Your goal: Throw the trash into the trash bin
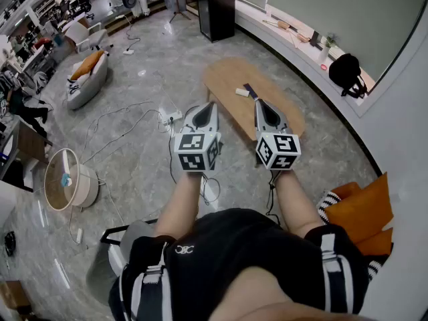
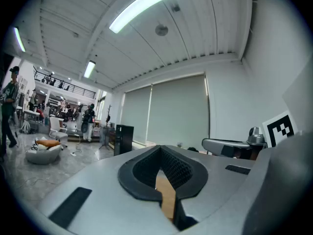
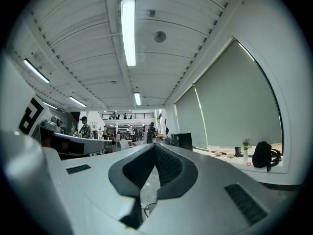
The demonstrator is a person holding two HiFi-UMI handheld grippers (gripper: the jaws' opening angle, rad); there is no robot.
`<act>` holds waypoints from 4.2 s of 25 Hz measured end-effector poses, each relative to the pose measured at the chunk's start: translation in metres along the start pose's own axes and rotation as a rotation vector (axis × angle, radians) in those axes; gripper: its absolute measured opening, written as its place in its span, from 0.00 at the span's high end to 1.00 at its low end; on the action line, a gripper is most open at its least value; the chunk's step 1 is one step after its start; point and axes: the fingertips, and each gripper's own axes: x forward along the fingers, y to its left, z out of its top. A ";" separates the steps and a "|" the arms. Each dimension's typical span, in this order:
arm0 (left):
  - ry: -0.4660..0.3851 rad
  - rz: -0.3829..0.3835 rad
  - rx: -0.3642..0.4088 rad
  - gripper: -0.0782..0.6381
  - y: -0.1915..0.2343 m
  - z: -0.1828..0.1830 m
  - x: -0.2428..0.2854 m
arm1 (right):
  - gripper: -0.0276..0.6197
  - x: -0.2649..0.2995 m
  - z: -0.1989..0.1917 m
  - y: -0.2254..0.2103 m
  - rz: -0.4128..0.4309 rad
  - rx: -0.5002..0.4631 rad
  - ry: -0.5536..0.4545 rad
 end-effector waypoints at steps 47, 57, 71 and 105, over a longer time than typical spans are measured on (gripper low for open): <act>0.034 -0.057 0.019 0.87 0.102 -0.023 0.141 | 0.94 0.156 -0.041 -0.045 -0.084 0.039 -0.006; 0.064 -0.042 0.014 0.87 0.143 -0.028 0.299 | 0.94 0.304 -0.073 -0.140 -0.073 0.038 0.050; 0.140 -0.002 0.010 0.87 0.191 -0.021 0.536 | 0.94 0.504 -0.082 -0.291 -0.059 0.040 0.119; 0.564 -0.013 -0.233 0.87 0.239 -0.254 0.654 | 0.73 0.582 -0.376 -0.364 0.024 -0.036 0.685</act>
